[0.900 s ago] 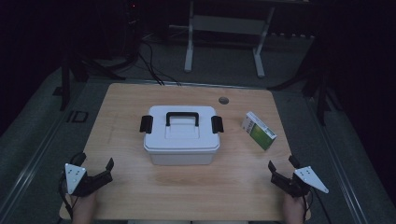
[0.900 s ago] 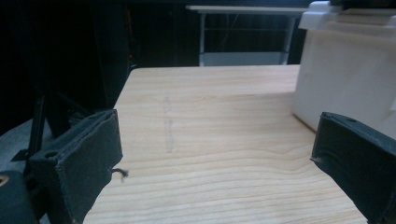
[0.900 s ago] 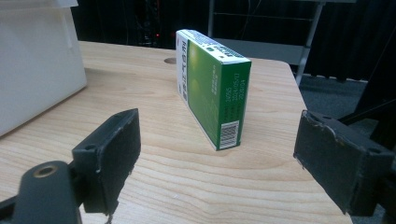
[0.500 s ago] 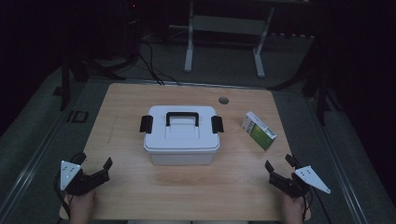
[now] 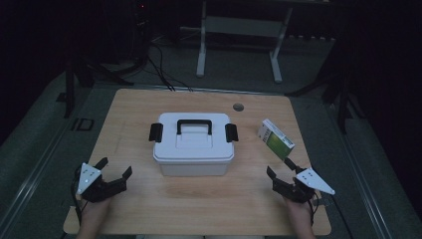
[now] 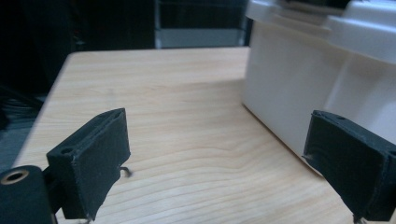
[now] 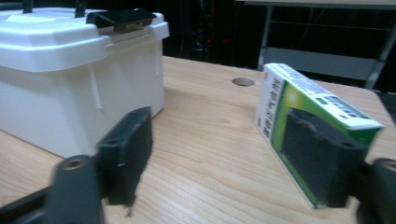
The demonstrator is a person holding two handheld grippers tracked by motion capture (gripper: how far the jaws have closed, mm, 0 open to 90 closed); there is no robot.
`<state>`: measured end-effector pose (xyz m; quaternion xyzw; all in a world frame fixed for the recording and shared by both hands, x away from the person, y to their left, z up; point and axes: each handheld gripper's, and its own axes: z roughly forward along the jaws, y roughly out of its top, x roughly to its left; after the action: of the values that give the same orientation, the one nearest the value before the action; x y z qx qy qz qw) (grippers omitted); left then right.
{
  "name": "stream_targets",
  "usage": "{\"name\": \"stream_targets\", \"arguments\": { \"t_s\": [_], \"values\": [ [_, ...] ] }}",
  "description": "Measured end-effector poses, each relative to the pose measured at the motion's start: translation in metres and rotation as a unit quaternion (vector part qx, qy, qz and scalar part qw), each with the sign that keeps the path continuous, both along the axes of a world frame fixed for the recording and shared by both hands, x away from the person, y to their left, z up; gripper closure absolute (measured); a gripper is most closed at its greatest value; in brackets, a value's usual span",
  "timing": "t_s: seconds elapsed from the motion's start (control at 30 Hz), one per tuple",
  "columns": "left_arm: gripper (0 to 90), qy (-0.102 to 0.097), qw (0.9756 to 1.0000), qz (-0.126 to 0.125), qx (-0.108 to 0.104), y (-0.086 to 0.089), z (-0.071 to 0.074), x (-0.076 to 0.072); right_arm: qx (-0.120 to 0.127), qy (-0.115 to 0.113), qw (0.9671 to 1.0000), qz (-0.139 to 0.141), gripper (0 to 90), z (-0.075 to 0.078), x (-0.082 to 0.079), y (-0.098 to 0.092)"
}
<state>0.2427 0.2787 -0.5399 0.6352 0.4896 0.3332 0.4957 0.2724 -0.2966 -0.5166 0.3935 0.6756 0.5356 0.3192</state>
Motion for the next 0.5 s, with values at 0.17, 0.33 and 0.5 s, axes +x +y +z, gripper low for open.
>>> {"name": "stream_targets", "arguments": {
  "t_s": [0.17, 0.33, 0.5],
  "values": [
    [19.9, 0.011, 0.9997, -0.020, 0.003, -0.006, 0.000, 0.009, -0.002, 0.006, 0.9998, 0.018, 43.0, -0.001, 0.010, 0.009],
    [40.6, 0.029, 0.9982, -0.053, -0.002, -0.010, -0.002, 0.019, -0.011, 0.012, 0.9990, 0.041, 58.1, -0.002, 0.022, 0.021],
    [51.8, 0.048, 0.9962, -0.073, 0.002, -0.017, -0.005, 0.031, -0.012, 0.021, 0.9984, 0.051, 68.4, -0.005, 0.034, 0.032]
  ]
}}
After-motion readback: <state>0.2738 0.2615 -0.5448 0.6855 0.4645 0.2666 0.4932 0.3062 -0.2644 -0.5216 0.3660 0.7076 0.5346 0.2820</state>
